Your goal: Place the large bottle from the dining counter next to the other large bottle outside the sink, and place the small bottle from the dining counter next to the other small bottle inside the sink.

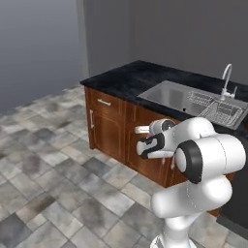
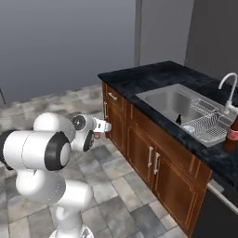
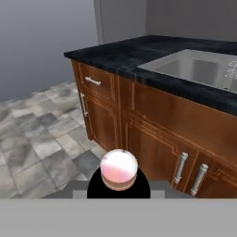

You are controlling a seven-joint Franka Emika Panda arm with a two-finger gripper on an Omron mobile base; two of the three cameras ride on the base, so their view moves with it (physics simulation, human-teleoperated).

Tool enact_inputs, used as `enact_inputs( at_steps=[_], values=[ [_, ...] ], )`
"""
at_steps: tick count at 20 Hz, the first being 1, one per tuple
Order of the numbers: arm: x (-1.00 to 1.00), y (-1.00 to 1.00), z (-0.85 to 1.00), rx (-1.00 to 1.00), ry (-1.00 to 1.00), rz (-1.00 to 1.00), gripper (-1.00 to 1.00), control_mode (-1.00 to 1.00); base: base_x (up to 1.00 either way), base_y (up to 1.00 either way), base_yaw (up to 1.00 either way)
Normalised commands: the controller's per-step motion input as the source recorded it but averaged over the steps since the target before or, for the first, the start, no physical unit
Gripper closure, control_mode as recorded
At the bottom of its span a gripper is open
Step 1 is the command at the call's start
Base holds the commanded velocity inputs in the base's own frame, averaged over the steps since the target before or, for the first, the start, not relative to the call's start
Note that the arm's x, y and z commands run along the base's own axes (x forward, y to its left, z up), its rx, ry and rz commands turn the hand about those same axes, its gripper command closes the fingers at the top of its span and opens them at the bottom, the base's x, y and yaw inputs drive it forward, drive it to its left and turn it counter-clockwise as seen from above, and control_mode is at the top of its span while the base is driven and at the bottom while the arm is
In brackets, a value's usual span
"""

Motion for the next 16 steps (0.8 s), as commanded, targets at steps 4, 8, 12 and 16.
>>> enact_inputs(
  at_steps=[4,8,12,16],
  values=[
    [0.00,0.00,0.00,0.00,0.00,0.00,1.00,1.00,0.33,0.87,-0.48],
    [0.00,0.00,0.00,0.00,0.00,0.00,1.00,1.00,0.40,0.81,-0.47],
    [0.00,0.00,0.00,0.00,0.00,0.00,1.00,1.00,0.41,0.73,-0.48],
    [0.00,0.00,0.00,0.00,0.00,0.00,1.00,1.00,0.41,0.69,-0.48]
  ],
)
